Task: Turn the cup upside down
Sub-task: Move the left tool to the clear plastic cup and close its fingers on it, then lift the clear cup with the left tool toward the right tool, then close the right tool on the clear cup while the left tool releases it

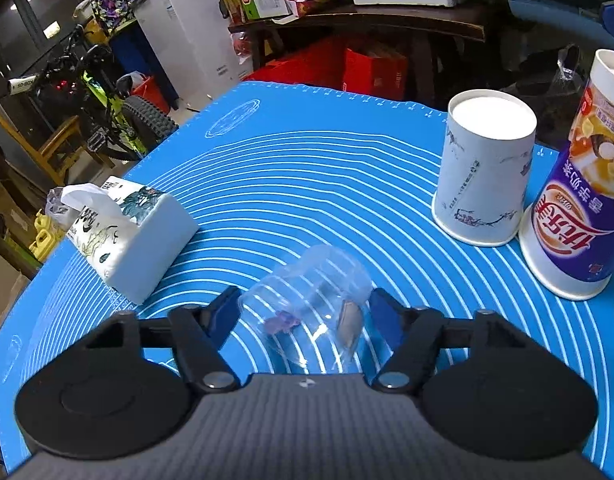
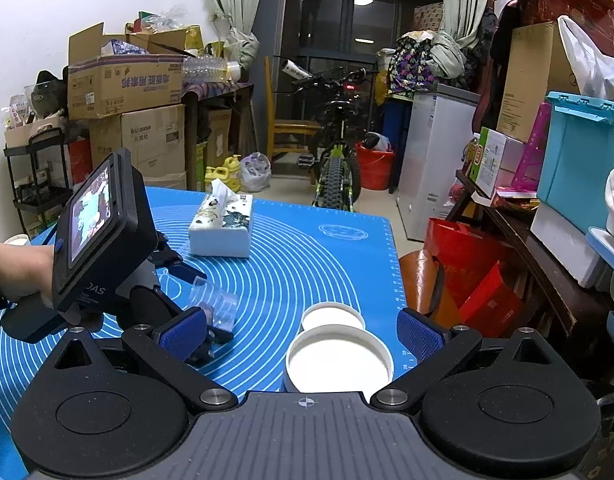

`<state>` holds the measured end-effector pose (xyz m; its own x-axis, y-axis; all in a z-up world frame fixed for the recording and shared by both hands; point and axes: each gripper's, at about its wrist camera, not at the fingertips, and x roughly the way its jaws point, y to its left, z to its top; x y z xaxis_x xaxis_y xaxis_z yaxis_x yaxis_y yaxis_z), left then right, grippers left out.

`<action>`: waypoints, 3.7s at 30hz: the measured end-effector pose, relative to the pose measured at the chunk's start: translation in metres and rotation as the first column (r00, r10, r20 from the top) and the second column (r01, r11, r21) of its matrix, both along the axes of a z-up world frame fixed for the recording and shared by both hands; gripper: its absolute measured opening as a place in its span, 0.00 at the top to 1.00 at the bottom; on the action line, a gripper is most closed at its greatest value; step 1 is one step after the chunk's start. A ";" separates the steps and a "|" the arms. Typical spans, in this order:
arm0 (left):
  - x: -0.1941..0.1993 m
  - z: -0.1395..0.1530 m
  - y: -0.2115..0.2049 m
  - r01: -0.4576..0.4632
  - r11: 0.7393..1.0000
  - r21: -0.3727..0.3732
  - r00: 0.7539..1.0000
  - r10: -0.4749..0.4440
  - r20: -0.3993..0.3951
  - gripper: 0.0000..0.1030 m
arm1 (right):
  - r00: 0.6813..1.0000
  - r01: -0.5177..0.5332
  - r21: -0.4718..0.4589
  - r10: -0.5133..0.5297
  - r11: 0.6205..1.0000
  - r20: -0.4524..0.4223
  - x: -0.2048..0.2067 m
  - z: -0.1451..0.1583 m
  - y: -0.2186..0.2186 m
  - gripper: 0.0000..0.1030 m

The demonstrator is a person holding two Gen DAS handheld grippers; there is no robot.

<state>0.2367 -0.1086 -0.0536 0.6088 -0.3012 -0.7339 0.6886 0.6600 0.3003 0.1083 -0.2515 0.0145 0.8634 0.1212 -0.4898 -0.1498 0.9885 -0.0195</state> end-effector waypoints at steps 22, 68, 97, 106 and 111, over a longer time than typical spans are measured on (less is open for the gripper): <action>-0.045 0.020 0.028 -0.130 0.987 -0.091 0.989 0.123 -0.083 0.34 | 1.000 -0.009 0.024 0.008 1.000 0.010 -0.017 0.005 0.000 0.02; -0.146 0.017 0.088 -0.466 0.866 -0.181 0.885 0.459 -0.080 0.16 | 0.991 -0.117 0.019 0.118 0.993 -0.061 -0.054 -0.004 0.045 0.02; -0.199 0.049 0.197 -0.685 0.666 -0.295 0.706 0.707 -0.044 0.10 | 0.834 0.298 0.624 0.121 0.722 -0.539 -0.001 -0.061 0.101 0.07; -0.197 0.043 0.207 -0.701 0.636 -0.324 0.691 0.718 -0.087 0.10 | 0.775 0.421 0.600 0.074 0.680 -0.628 0.020 -0.076 0.120 0.16; -0.196 0.039 0.209 -0.701 0.635 -0.324 0.692 0.716 -0.093 0.10 | 0.739 0.476 0.578 0.055 0.662 -0.672 0.029 -0.084 0.123 0.26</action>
